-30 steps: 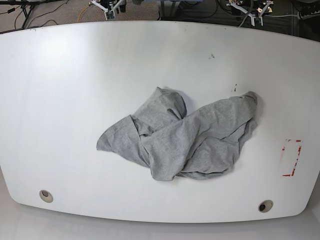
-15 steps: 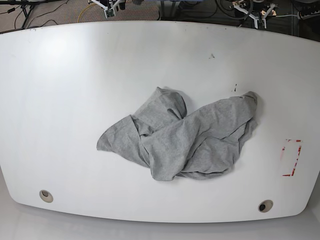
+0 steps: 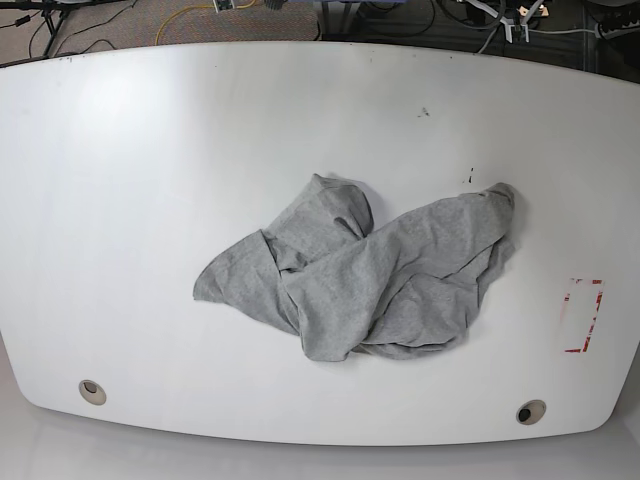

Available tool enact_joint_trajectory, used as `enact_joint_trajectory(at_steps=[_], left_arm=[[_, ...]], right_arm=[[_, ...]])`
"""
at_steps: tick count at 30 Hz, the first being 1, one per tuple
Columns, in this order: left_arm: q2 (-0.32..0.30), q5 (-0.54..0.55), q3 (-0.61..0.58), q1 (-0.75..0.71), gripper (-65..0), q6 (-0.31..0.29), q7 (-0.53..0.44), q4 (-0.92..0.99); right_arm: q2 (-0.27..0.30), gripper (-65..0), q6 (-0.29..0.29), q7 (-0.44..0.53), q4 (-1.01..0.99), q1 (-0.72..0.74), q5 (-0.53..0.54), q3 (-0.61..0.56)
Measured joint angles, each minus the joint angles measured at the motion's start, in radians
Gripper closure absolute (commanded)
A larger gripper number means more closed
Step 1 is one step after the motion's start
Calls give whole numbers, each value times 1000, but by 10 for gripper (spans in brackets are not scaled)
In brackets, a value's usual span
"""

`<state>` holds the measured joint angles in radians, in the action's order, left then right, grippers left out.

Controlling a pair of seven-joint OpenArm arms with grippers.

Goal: Fold the T-shirt properly

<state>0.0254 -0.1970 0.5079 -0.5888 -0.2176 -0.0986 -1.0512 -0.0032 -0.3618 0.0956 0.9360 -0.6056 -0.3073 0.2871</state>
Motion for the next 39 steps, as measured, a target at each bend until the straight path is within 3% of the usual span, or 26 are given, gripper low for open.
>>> enact_joint_trajectory(at_steps=[20,29,35,39], left_arm=[[2,4,-2,-18,-461,0,-6,-3],[8,4,-5,-91,-463,-2,-4,-100],[24,4,0,-134,-460,-90,-6,-166],[35,5,-2,-178,-461,-98,-6,-219]], right_arm=[[0,-128,0,5,45,-11,0,1],[-7,-128,-1,4,124,-78,-1,2],[-31,-128,-4,-1,179,-136,0,2],[-39,-128,-4,0,244,-188,1,1]])
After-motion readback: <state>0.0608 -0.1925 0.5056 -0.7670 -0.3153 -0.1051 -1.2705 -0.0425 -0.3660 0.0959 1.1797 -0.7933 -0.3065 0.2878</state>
